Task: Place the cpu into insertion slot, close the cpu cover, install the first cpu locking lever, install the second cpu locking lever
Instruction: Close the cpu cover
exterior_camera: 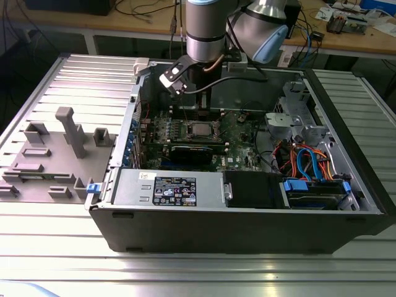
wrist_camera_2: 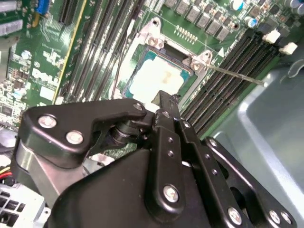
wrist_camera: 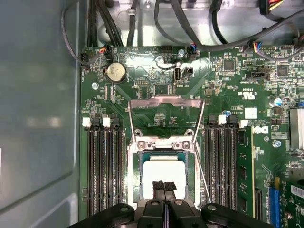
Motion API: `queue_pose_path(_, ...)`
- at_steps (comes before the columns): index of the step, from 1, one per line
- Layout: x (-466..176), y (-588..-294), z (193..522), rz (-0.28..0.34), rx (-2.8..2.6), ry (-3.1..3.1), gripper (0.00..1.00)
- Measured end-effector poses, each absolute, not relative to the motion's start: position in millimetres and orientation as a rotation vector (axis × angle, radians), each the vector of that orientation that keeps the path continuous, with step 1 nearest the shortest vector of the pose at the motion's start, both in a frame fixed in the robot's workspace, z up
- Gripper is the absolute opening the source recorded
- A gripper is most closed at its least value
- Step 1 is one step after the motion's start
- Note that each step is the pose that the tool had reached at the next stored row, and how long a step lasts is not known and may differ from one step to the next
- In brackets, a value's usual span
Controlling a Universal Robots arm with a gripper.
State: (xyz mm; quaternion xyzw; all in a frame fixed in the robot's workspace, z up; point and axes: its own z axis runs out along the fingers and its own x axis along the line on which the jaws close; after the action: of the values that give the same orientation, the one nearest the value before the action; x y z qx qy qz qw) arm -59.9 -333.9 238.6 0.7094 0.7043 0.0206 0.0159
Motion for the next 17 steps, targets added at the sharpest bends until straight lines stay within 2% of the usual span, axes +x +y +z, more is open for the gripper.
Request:
queue_pose_path(2,-58.8,-333.9,238.8,0.048,2.214,2.198,0.11)
queue_pose_path(17,-58.8,-333.9,248.2,0.048,2.214,2.198,0.11)
